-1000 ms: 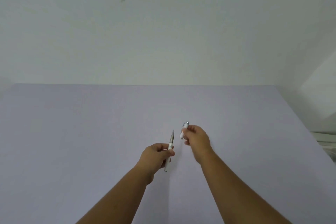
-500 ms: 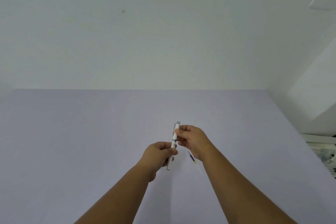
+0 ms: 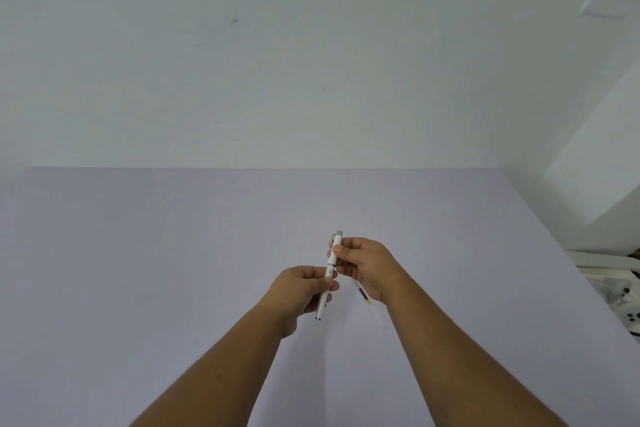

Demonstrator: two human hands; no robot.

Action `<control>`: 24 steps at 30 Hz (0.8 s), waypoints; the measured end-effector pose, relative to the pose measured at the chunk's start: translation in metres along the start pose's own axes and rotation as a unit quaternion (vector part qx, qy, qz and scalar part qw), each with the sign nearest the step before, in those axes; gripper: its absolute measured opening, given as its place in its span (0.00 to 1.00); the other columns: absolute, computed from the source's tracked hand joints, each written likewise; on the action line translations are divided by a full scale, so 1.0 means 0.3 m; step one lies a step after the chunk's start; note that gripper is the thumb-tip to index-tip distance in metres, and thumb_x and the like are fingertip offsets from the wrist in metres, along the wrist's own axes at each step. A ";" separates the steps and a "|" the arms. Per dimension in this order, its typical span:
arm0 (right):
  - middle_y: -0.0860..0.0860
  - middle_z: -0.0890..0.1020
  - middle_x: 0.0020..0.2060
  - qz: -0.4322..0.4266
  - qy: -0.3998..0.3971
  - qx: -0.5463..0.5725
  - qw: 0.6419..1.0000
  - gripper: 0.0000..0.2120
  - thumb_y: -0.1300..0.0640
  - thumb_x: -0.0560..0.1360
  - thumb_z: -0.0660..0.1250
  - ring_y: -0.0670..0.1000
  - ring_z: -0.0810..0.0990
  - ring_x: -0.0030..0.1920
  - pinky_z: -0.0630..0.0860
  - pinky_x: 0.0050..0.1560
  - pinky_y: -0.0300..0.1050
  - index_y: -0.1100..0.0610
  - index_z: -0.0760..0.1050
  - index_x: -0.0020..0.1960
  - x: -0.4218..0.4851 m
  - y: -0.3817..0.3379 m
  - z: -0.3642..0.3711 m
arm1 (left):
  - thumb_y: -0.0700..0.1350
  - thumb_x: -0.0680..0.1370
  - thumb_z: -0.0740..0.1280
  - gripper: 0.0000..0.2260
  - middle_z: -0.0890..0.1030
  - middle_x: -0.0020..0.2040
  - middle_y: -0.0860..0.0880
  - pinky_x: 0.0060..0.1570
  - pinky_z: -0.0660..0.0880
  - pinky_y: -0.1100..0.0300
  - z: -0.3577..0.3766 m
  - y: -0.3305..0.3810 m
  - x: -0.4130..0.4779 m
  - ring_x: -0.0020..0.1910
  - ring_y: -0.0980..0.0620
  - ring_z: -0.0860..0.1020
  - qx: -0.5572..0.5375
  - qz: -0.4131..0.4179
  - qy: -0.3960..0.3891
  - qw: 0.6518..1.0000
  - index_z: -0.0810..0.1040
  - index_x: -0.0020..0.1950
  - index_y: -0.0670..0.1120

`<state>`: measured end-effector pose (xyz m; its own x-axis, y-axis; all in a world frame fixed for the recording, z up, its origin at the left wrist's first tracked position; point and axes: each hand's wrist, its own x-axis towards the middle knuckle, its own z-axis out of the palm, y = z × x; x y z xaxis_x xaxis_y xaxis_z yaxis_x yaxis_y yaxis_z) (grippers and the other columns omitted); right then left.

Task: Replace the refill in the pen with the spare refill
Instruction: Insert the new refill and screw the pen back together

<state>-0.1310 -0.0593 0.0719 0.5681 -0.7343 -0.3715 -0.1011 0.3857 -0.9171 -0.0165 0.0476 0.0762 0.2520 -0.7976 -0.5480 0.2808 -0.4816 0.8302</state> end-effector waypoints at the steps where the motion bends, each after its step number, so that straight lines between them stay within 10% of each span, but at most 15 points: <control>1: 0.52 0.84 0.37 -0.001 0.001 -0.002 1.000 0.05 0.62 0.75 0.67 0.48 0.82 0.38 0.78 0.39 0.38 0.57 0.81 0.43 0.001 0.001 0.000 | 0.37 0.77 0.67 0.05 0.84 0.42 0.45 0.41 0.79 0.59 0.001 -0.001 0.001 0.37 0.50 0.79 -0.001 -0.001 0.001 1.000 0.82 0.49 0.41; 11: 0.52 0.83 0.40 0.020 0.146 -0.018 0.989 0.07 0.55 0.76 0.65 0.49 0.80 0.38 0.80 0.42 0.41 0.56 0.80 0.48 0.047 0.065 -0.039 | 0.39 0.76 0.68 0.05 0.82 0.42 0.45 0.44 0.80 0.59 0.013 -0.041 0.052 0.38 0.50 0.79 -0.023 -0.020 0.025 0.999 0.82 0.50 0.44; 17: 0.56 0.83 0.50 0.032 0.221 -0.421 0.879 0.09 0.60 0.76 0.60 0.55 0.79 0.49 0.75 0.46 0.44 0.58 0.79 0.50 0.054 0.197 -0.135 | 0.39 0.75 0.69 0.02 0.79 0.36 0.47 0.39 0.76 0.62 0.038 -0.125 0.138 0.33 0.53 0.74 0.006 -0.037 0.111 0.993 0.82 0.44 0.44; 24: 0.56 0.79 0.51 0.055 0.201 -0.492 0.845 0.09 0.61 0.73 0.61 0.57 0.79 0.50 0.74 0.45 0.44 0.58 0.76 0.52 0.042 0.329 -0.157 | 0.41 0.71 0.72 0.03 0.81 0.39 0.48 0.50 0.80 0.52 0.068 -0.251 0.214 0.37 0.50 0.78 0.095 -0.055 0.182 0.977 0.79 0.43 0.46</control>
<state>-0.1723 -0.0569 -0.0301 0.2076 -0.9308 -0.3007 -0.8782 -0.0420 -0.4764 -0.0404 0.0253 -0.0195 0.5528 -0.5719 -0.6061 0.1568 -0.6430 0.7497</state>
